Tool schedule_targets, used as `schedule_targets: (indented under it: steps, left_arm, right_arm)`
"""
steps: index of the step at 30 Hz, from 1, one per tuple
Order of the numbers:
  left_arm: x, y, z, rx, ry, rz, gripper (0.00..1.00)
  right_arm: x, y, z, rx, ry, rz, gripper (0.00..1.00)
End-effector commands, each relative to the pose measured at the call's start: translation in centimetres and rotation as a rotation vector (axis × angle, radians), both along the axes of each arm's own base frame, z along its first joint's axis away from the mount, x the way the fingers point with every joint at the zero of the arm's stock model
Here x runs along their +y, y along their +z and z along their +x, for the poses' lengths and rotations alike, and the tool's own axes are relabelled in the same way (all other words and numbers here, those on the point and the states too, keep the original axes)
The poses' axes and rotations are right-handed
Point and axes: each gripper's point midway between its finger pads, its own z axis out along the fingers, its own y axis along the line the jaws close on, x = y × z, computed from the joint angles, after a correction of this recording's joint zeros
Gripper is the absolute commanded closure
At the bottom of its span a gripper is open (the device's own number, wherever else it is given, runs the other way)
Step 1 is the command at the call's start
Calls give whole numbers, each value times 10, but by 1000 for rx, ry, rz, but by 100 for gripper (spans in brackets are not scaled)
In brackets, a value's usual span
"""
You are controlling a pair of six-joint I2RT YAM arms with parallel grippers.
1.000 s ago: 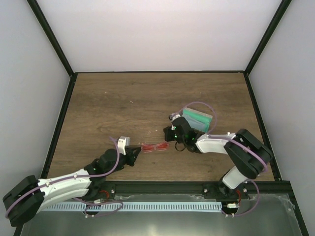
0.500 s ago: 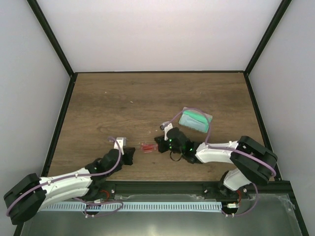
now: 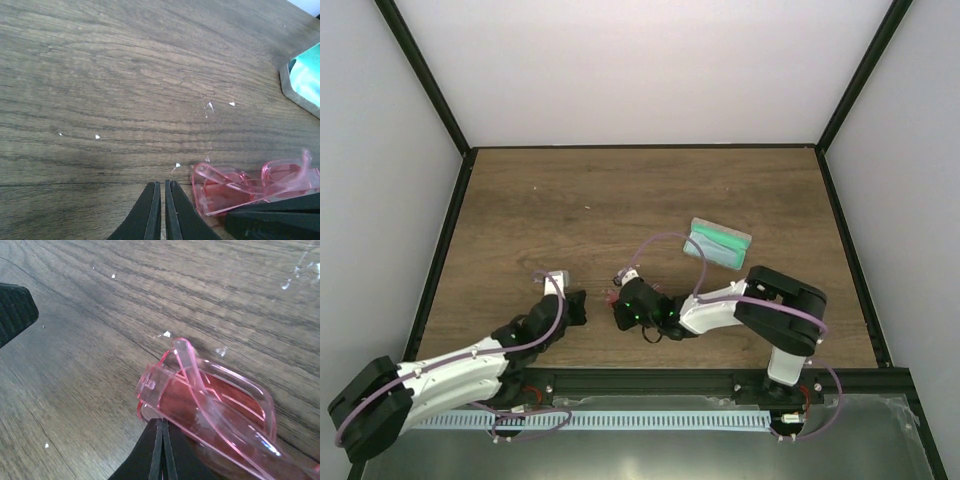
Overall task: Organize the sunglasses
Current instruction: Adjust the sunglasses at the center of the board.
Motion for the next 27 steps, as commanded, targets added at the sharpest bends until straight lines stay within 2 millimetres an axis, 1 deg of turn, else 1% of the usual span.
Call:
schedule_targets:
  steps: [1, 4, 6, 11, 15, 18, 20, 23, 27]
  left_arm:
    - [9, 4, 2, -18, 36, 6, 94]
    - [13, 3, 2, -15, 45, 16, 93]
    - [12, 9, 2, -33, 43, -5, 93]
    - [14, 9, 1, -29, 43, -6, 92]
    - [14, 7, -1, -25, 38, -8, 93]
    - [14, 6, -2, -23, 33, -7, 92]
    - [13, 6, -1, -25, 32, -8, 92]
    - [12, 5, -1, -26, 27, -8, 92]
    - [11, 2, -1, -20, 25, -1, 92]
  right_arm:
    - [11, -1, 7, -3, -21, -13, 99]
    - [15, -1, 10, -15, -22, -27, 99]
    - [17, -1, 16, -28, -32, -45, 99]
    - [24, 3, 33, -37, -47, -51, 99]
    - [17, 4, 54, -38, -102, -68, 99]
    - [10, 8, 64, -47, -142, -93, 98]
    - [11, 16, 64, -55, -133, -83, 98]
    - [21, 34, 53, -65, -69, -17, 96]
    - [24, 61, 43, -94, -36, 44, 92]
